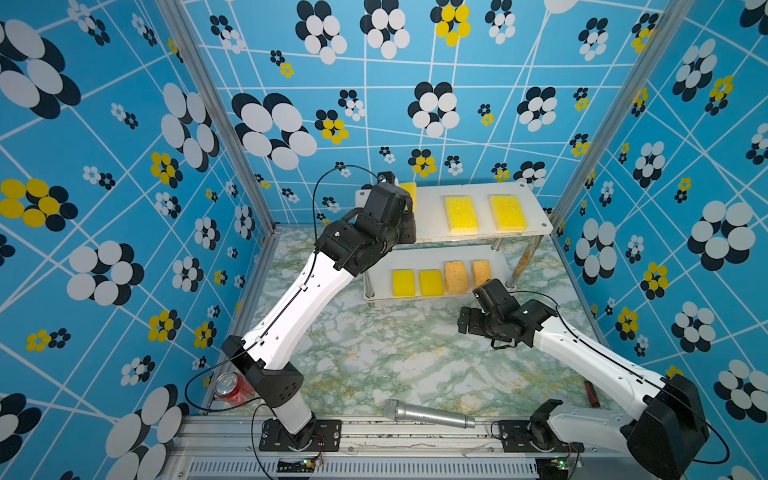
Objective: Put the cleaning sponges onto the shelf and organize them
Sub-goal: 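Carry the yellow sponge with the left gripper above the top shelf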
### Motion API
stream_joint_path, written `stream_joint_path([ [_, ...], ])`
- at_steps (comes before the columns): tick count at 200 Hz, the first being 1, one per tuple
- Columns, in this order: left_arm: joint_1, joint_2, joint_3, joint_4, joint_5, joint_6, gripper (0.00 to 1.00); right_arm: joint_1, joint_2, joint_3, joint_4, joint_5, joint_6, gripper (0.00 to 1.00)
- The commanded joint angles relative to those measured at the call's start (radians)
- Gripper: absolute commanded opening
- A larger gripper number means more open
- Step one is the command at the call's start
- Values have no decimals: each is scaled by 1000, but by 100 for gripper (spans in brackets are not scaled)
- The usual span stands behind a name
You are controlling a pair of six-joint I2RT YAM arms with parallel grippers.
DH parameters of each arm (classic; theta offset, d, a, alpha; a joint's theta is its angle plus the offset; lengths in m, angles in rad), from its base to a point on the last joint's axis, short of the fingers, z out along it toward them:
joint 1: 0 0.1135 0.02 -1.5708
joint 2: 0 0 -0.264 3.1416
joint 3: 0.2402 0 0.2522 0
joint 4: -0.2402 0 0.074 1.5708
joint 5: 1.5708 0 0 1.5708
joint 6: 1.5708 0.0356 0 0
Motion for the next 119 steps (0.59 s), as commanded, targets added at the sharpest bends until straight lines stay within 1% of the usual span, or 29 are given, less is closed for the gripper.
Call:
stream_joint_path([
  [1,-6,22,30,-44,-47,-41,41,-5,-2,-6,8,-13,-22,98],
  [28,-13,48,62,-57,-55,-51,41,-5,-15,-12,8,-11,-21,98],
  [83,-28,86,98,-56,-31,-53,42,-6,-37,-44,19,-8,-9,98],
  [85,-29,87,98,-55,-33,-53,46,-5,-37,-44,19,-7,-10,98],
  [88,-29,88,98,-56,-34,-53,47,-5,-39,-42,20,-8,-9,98],
  [119,-29,102,102,-66,-46,-60,53,-5,-42,-41,20,-5,-11,98],
])
